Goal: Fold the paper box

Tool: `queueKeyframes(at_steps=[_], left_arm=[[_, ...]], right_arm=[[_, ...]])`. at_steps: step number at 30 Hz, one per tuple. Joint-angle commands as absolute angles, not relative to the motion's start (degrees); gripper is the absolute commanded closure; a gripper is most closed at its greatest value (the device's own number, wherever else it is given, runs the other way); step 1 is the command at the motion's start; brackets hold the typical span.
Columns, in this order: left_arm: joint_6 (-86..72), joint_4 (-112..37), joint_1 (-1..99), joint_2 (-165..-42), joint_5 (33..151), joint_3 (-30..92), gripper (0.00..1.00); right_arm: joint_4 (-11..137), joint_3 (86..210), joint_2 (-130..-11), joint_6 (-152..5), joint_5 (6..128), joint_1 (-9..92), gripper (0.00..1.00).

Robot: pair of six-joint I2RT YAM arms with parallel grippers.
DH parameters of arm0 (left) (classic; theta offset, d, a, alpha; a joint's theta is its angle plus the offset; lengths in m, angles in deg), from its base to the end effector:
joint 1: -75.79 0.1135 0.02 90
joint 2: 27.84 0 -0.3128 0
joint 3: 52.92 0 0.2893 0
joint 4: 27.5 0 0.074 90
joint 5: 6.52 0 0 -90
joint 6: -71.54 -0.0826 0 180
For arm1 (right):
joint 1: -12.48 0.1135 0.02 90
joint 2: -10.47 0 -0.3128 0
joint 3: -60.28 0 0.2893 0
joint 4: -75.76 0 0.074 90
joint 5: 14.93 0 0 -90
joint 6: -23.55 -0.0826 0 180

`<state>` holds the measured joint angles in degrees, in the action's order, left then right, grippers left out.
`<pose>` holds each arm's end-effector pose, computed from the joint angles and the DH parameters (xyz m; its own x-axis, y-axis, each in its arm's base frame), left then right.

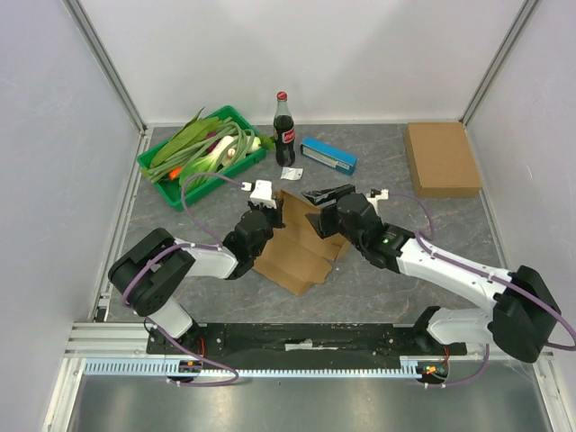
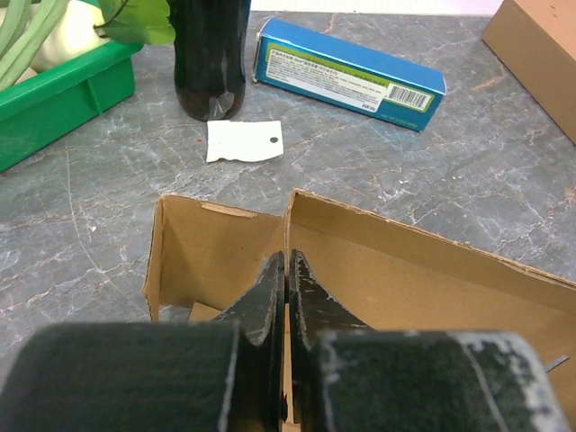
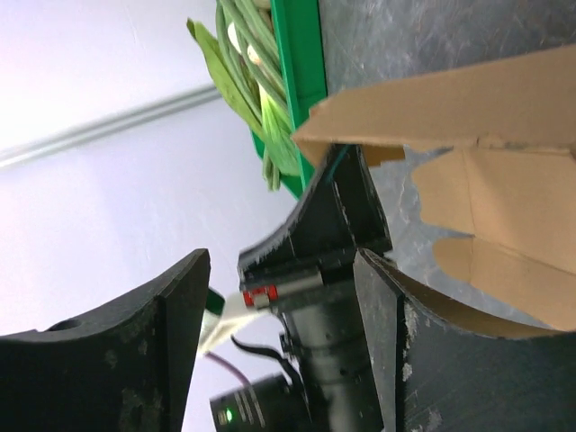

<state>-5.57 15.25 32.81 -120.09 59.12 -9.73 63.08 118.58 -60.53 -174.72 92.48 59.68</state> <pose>0.2941 -0.2275 0.1911 -0.1500 -0.1380 -0.9790 0.2951 0.9388 -0.1775 0.2481 0.2315 0.2802 -0.3991 0.9026 0.1615 0.4384 0.0332 0.8981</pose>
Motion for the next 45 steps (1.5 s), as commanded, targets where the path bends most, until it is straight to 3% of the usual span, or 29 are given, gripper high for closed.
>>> queueKeyframes(at_steps=[1,12,15,17,22,25,29,30,31,32,34,35,36,37,39,45], left_arm=[[-2.9,20.5,32.1,-119.1,53.4,-10.9,0.98],[-2.6,22.4,31.0,-117.1,51.5,-12.7,0.98],[-2.6,23.3,30.8,-117.2,51.3,-13.4,0.98],[-2.3,23.9,30.6,-117.5,51.3,-13.5,0.98],[-2.0,25.5,30.3,-118.0,51.5,-13.7,0.98],[-2.1,26.0,30.1,-118.4,51.4,-14.0,0.98],[-1.8,28.5,29.8,-118.7,52.2,-15.0,0.98],[-1.8,28.8,29.9,-118.8,52.6,-15.2,0.98],[-1.7,29.0,29.9,-118.9,53.0,-15.4,0.98],[-1.5,29.1,29.9,-118.8,53.3,-15.5,0.98],[-1.2,26.6,30.0,-117.8,56.0,-15.6,0.9],[-0.7,24.4,29.9,-114.9,57.4,-15.6,0.79],[-0.1,18.2,30.0,-112.9,60.5,-15.7,0.52],[1.5,14.7,30.0,-110.1,62.2,-15.9,0.44],[2.2,6.5,30.0,-101.9,66.3,-17.4,0.34],[8.4,-8.7,33.1,-80.6,66.2,-23.4,0.23]], right_arm=[[66.3,118.9,-63.9,-194.6,100.1,59.3,0.28],[68.4,119.2,-70.5,-199.1,101.6,57.7,0.35],[68.9,119.2,-72.0,-200.2,101.2,57.0,0.41],[70.2,119.0,-72.7,-200.7,101.2,57.0,0.5],[72.0,119.3,-74.6,-201.6,100.7,57.0,0.55],[72.6,118.9,-75.1,-202.1,101.0,56.9,0.66],[73.9,118.0,-76.4,-202.9,100.9,56.7,0.7],[74.7,117.7,-77.0,-202.9,101.0,56.7,0.73],[77.2,117.2,-77.3,-203.1,100.8,56.7,0.88],[78.8,115.9,-77.9,-203.1,100.9,56.7,0.95],[82.1,114.4,-78.0,-202.8,101.1,56.6,1.0],[82.6,113.1,-77.8,-202.2,101.0,56.4,1.0],[84.4,112.3,-77.6,-201.3,100.9,56.1,1.0],[85.5,111.5,-77.3,-200.2,100.8,55.9,1.0],[90.9,108.0,-76.5,-197.9,100.8,55.5,1.0],[103.0,99.7,-76.3,-192.5,100.0,54.4,1.0]])
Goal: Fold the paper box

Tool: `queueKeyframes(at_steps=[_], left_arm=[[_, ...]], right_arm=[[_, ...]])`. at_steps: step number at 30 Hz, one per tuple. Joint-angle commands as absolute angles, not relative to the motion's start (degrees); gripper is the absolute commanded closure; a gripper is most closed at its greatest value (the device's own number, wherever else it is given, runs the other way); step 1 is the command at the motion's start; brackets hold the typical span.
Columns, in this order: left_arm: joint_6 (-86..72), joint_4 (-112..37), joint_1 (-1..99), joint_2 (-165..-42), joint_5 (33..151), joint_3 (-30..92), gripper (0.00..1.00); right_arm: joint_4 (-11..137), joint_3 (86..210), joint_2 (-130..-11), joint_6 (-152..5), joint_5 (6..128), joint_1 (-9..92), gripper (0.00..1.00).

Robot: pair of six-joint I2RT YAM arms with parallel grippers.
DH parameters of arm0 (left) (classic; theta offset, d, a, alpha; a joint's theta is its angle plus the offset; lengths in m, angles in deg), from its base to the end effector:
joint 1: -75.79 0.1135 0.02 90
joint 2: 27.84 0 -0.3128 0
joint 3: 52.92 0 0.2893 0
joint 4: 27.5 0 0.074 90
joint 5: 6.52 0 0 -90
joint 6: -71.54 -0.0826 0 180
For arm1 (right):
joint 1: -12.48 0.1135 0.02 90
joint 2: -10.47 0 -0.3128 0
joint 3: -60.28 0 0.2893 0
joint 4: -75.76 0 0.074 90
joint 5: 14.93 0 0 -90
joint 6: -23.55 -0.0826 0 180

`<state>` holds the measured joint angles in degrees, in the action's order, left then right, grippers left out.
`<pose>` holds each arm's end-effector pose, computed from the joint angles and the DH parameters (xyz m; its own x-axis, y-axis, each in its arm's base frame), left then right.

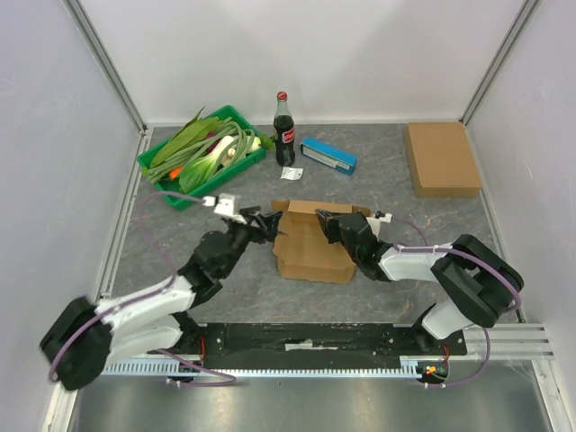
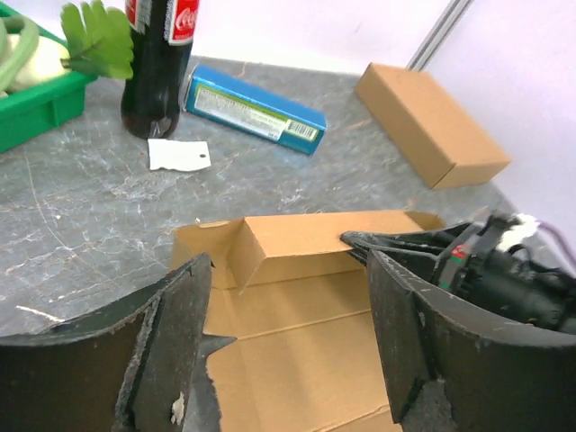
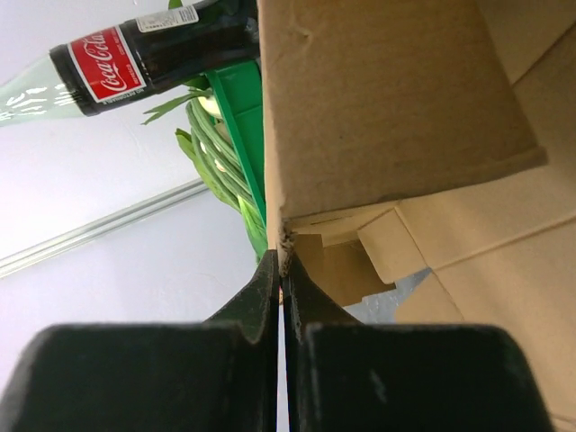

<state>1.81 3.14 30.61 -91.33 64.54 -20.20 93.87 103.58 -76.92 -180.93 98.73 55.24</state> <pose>0.2171 -0.1805 0.2451 -0.1547 -0.3092 -0.9383 0.4142 0.8420 -0.3458 0.2781 0.2120 0.1591 -0.1916 0.9582 0.2125 0.4406 -0.1095 0.8910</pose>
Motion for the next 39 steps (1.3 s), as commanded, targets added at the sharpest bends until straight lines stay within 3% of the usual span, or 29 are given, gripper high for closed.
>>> queueKeyframes(at_steps=[1,3,7,9,16,17,20,26,39], left_arm=[[11.4,-13.3,36.6,-79.4,67.3,-23.4,0.23],[13.5,-14.9,41.3,-79.6,74.5,-22.7,0.28],[16.8,-16.5,54.3,-94.1,89.4,-16.5,0.38],[17.0,-12.3,56.7,-100.2,99.9,-14.8,0.38],[18.0,14.2,58.7,-117.0,114.9,-13.4,0.34],[18.2,17.9,59.0,-120.4,120.1,-13.2,0.27],[19.7,27.3,59.7,-125.0,124.9,-13.4,0.25],[17.0,33.2,61.0,-129.4,129.0,-13.2,0.25],[-0.1,16.1,61.1,-127.9,126.4,-4.0,0.28]], right_arm=[[103.7,99.3,-76.4,-192.5,99.6,54.2,1.0],[103.5,99.1,-76.2,-192.4,98.8,53.6,1.0],[100.1,101.3,-75.0,-192.5,97.0,52.2,1.0],[99.1,102.6,-74.6,-192.3,95.6,51.2,1.0],[97.3,104.2,-73.7,-192.4,93.4,49.9,1.0],[97.1,104.2,-73.6,-192.3,93.3,49.7,1.0],[96.8,104.2,-73.6,-192.0,93.3,49.3,1.0],[98.9,103.5,-74.4,-192.1,91.9,48.8,1.0],[100.8,103.8,-75.7,-191.4,89.6,47.9,1.0]])
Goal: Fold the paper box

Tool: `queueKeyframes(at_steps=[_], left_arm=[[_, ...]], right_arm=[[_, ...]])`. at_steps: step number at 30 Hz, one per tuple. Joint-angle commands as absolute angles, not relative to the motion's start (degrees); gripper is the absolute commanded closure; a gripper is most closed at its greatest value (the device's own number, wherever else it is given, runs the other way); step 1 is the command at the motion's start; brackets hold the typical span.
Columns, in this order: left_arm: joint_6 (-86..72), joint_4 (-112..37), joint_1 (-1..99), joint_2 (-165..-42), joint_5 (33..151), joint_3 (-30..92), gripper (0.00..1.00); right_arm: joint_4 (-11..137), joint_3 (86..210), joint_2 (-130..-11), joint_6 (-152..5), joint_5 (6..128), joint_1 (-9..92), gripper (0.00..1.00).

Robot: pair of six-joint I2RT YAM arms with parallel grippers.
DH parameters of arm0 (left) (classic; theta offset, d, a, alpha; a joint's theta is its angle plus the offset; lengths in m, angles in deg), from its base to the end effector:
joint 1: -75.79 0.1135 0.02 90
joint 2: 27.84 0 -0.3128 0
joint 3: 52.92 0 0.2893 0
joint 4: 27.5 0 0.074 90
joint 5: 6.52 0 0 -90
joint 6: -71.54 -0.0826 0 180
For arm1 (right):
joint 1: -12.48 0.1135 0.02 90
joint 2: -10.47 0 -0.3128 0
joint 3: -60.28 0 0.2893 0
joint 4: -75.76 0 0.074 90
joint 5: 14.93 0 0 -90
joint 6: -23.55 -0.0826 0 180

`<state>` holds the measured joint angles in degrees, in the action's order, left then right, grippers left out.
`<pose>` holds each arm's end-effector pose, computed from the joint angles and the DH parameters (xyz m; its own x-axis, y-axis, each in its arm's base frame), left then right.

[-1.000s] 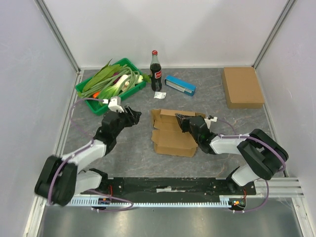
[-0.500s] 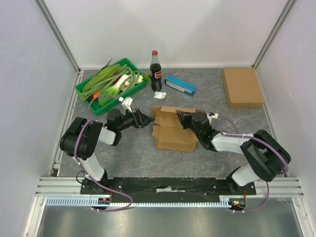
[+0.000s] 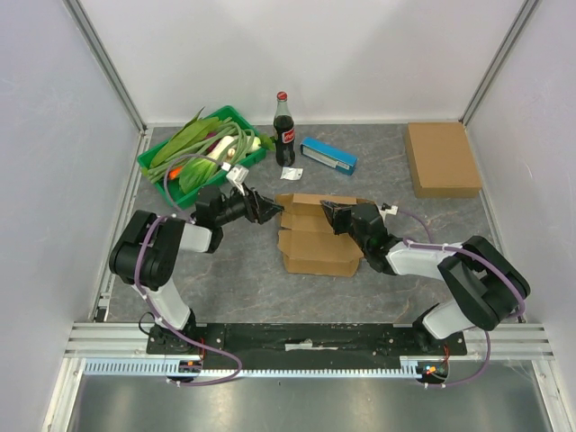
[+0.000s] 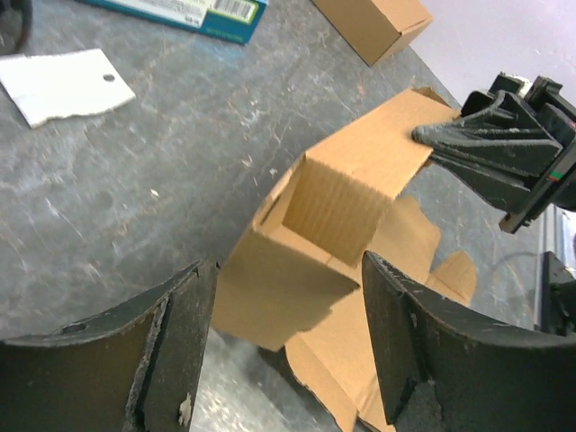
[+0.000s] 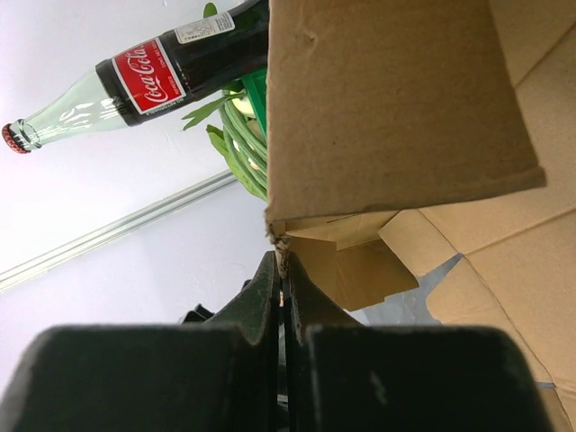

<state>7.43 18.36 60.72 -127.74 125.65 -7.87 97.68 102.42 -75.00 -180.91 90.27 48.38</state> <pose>0.3466 -0.1508 0.1640 -0.4995 -0.2007 -0.8428 0.6835 0.5065 -0.5257 0.2953 0.1870 0.1707 -0.2127 0.9305 0.2984 0.4216 -0.1881 0.8871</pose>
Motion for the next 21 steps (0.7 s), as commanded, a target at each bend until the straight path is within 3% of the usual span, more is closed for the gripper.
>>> queueKeyframes(at_steps=[1,4,9,10,11,12,15,21], left_arm=[[-1.3,13.8,61.0,-128.0,126.8,-3.1,0.29],[-2.4,12.0,61.9,-128.6,130.0,-1.8,0.36],[14.6,30.1,65.5,-124.1,127.9,-10.3,0.28],[16.9,27.2,65.9,-123.5,123.3,-9.9,0.3],[19.6,24.5,66.3,-122.9,121.4,-9.3,0.42],[20.1,22.2,66.4,-122.5,120.0,-7.6,0.48],[20.1,7.5,66.1,-122.5,111.8,-3.3,0.59],[18.4,-8.3,63.4,-128.6,104.6,6.8,0.68]], right_arm=[[101.0,103.8,-75.8,-191.6,89.6,47.8,1.0],[101.8,103.7,-76.1,-191.8,89.0,47.7,1.0],[102.4,103.6,-76.0,-191.3,88.3,46.7,1.0],[102.5,103.5,-76.2,-191.3,88.2,46.4,1.0],[103.2,103.5,-76.1,-191.3,88.0,46.4,1.0],[103.3,103.4,-76.2,-191.4,87.8,46.3,1.0],[103.7,102.9,-75.9,-191.4,87.8,46.1,1.0],[103.6,103.9,-76.5,-191.1,87.5,46.1,1.0]])
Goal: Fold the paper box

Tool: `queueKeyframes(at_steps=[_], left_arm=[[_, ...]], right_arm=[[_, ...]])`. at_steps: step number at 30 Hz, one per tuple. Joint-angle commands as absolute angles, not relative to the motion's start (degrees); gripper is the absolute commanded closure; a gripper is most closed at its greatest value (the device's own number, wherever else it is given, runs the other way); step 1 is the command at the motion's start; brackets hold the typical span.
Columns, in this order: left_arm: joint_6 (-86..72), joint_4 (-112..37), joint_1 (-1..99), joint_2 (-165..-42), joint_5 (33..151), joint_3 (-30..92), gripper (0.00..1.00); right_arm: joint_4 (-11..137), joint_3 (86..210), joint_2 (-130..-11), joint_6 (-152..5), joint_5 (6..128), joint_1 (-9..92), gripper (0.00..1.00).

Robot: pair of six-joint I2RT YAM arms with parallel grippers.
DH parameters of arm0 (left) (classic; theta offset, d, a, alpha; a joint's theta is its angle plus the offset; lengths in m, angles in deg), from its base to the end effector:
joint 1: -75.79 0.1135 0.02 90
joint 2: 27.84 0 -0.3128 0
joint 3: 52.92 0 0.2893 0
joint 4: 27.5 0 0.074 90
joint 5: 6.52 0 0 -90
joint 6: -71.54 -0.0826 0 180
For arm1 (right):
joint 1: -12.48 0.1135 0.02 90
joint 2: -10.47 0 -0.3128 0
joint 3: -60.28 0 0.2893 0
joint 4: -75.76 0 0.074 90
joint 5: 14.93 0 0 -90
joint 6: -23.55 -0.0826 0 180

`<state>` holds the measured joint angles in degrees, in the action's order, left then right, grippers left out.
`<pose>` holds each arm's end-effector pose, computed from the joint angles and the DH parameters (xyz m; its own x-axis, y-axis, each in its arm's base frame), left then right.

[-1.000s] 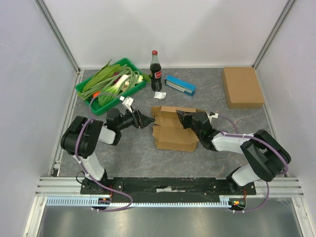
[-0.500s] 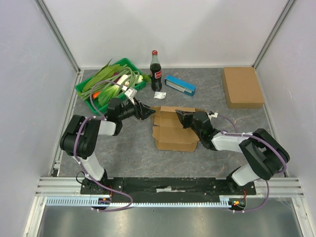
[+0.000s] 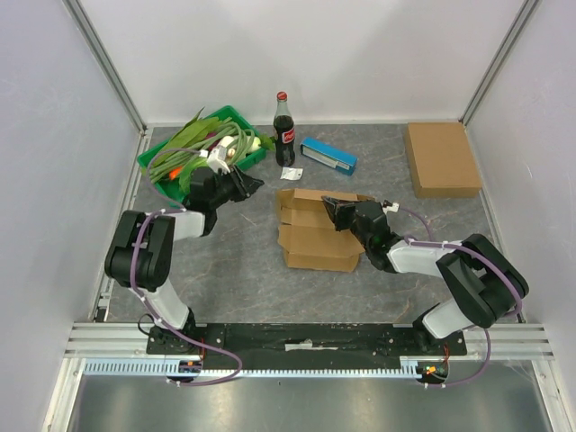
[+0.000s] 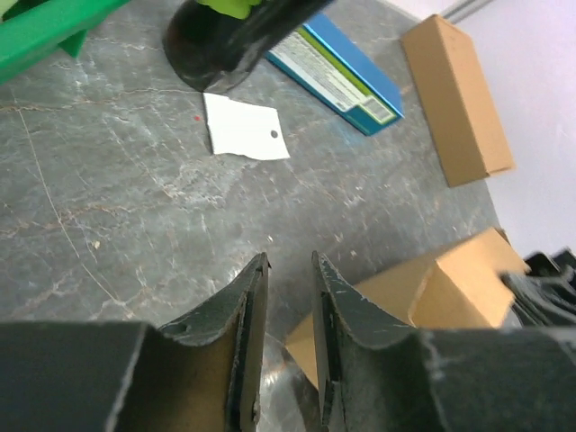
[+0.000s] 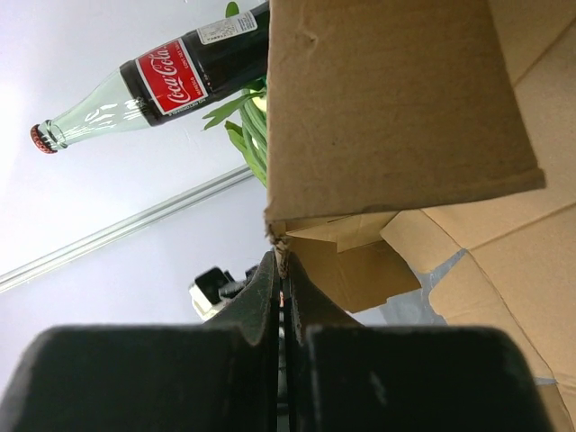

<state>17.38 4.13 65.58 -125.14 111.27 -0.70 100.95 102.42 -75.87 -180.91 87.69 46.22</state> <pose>0.3938 -0.1101 0.1847 -0.5387 -0.4293 -0.7249 0.3549 0.6648 -0.6574 0.3041 0.1814 0.1736 -0.2248 0.9180 0.3267 0.3999 -0.2188 0.8901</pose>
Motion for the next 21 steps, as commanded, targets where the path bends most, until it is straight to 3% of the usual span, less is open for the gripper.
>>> queueKeyframes(at_steps=[1,13,21], left_arm=[[17.8,-9.1,62.8,-129.5,104.6,7.7,0.69],[11.1,-14.6,52.0,-131.3,103.4,9.8,0.8],[11.3,-15.2,47.0,-127.6,103.5,6.9,0.8]], right_arm=[[103.4,103.9,-76.5,-191.0,87.5,46.0,1.0],[103.5,104.0,-77.8,-190.6,88.6,46.1,1.0],[104.8,103.0,-78.7,-190.5,88.9,46.0,1.0]])
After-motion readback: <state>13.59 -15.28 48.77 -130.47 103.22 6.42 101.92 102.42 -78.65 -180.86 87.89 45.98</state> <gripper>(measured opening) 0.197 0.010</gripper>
